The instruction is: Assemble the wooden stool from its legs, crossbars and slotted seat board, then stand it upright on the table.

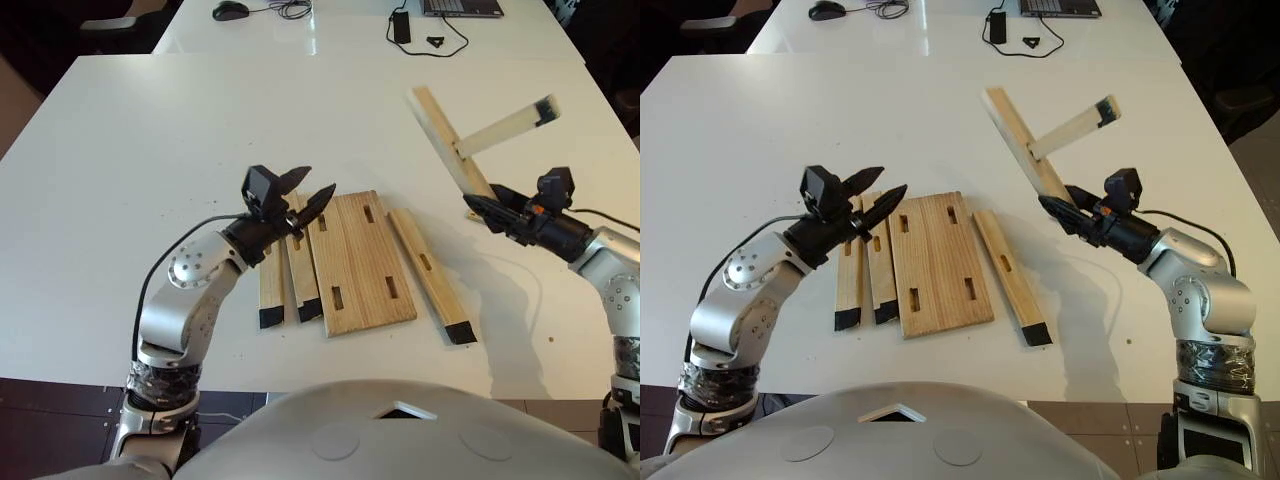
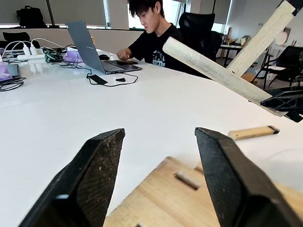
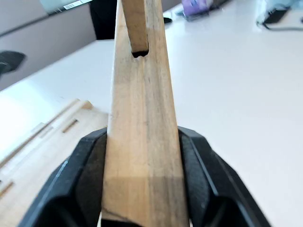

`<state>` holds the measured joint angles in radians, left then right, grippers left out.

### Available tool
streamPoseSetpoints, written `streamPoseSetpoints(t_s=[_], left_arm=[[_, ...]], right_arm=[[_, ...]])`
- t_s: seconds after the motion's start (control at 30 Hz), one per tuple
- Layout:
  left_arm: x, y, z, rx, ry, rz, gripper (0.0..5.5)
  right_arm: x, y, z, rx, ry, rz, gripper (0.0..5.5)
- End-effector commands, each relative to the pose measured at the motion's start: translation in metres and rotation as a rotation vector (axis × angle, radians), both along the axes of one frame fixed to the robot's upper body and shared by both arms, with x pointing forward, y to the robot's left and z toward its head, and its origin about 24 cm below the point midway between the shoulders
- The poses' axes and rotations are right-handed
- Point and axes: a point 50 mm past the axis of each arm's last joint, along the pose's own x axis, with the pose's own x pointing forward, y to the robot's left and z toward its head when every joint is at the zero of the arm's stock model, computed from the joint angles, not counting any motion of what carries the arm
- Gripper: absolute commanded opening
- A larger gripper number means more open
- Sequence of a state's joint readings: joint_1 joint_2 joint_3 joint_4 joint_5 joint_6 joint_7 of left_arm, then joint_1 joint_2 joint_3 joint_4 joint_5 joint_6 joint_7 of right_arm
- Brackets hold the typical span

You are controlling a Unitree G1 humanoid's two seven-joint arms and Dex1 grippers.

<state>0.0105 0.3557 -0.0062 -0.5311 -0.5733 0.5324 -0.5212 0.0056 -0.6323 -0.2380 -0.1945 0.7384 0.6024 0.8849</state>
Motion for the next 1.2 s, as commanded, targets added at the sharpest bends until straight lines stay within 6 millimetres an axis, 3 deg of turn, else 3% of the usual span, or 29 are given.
streamPoseSetpoints(t_s=[0.03, 0.13, 0.3, 0.47, 0.7, 1.0, 1.2], left_arm=[[-0.004, -0.007, 0.035, -0.167, -0.016, -0.238, 3.41], [-0.006, -0.011, 0.058, -0.234, -0.042, -0.379, 3.61], [-0.010, -0.016, 0.075, -0.318, -0.033, -0.535, 3.61], [-0.011, -0.022, 0.075, -0.329, -0.007, -0.600, 3.61], [-0.010, -0.024, 0.074, -0.283, -0.006, -0.627, 3.61], [-0.023, -0.021, 0.074, -0.305, -0.021, -0.765, 2.20], [-0.022, -0.023, 0.065, -0.266, -0.007, -0.743, 2.10]], right_arm=[[-0.008, 0.025, 0.031, 0.109, -0.080, 0.238, 2.03], [-0.011, 0.037, 0.046, 0.159, -0.111, 0.377, 2.03], [-0.014, 0.047, 0.064, 0.249, -0.142, 0.549, 2.03], [-0.014, 0.057, 0.057, 0.225, -0.106, 0.673, 2.03], [-0.009, 0.058, 0.049, 0.187, -0.094, 0.695, 2.03], [-0.007, 0.054, 0.043, 0.155, -0.073, 0.721, 2.03], [-0.005, 0.056, 0.042, 0.108, -0.087, 0.724, 2.03]])
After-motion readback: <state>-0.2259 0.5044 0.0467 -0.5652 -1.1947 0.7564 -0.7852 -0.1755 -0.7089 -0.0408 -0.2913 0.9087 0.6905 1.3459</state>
